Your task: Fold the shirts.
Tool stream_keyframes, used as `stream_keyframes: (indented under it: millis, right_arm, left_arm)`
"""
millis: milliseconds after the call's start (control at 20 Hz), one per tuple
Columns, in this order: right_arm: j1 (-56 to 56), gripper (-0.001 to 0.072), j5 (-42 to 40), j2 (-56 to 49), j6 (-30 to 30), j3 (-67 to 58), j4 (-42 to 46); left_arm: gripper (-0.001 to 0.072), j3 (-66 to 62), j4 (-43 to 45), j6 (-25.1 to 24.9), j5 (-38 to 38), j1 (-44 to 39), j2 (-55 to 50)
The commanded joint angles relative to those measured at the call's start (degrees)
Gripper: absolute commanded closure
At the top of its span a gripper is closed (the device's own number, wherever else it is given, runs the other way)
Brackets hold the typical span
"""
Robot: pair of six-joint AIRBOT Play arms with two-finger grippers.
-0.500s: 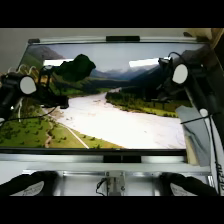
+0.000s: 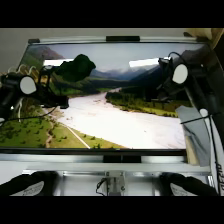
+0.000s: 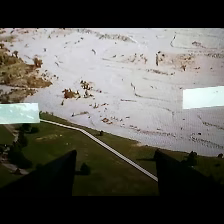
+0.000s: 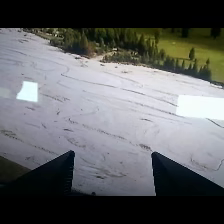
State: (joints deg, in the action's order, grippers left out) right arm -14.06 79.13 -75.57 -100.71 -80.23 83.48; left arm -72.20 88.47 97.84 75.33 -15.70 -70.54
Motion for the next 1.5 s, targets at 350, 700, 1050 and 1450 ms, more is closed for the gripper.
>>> stream_keyframes:
  millis: [350,700,1050,1450]
  right_arm:
    - [-0.04,0.0118,-3.23,-0.04,0.09,-0.04,-0.5]
    - [-0.04,0.0118,-5.75,-0.09,0.28,-0.04,2.56]
    - [-0.04,0.0118,-10.97,-0.09,0.26,-0.02,0.31]
    - [-0.09,0.0118,-10.34,-0.09,0.48,0.02,-3.39]
  left_arm:
    - [0.0143,0.02,0.04,-0.02,-15.98,2.29,-2.58]
    - [0.0146,0.02,-6.4,-0.37,-33.62,2.29,-5.09]
    - [0.0154,-25.7,-5.99,-0.52,-23.56,9.27,-27.23]
    - [0.0082,-44.98,-14.69,7.5,-15.74,18.03,-50.62]
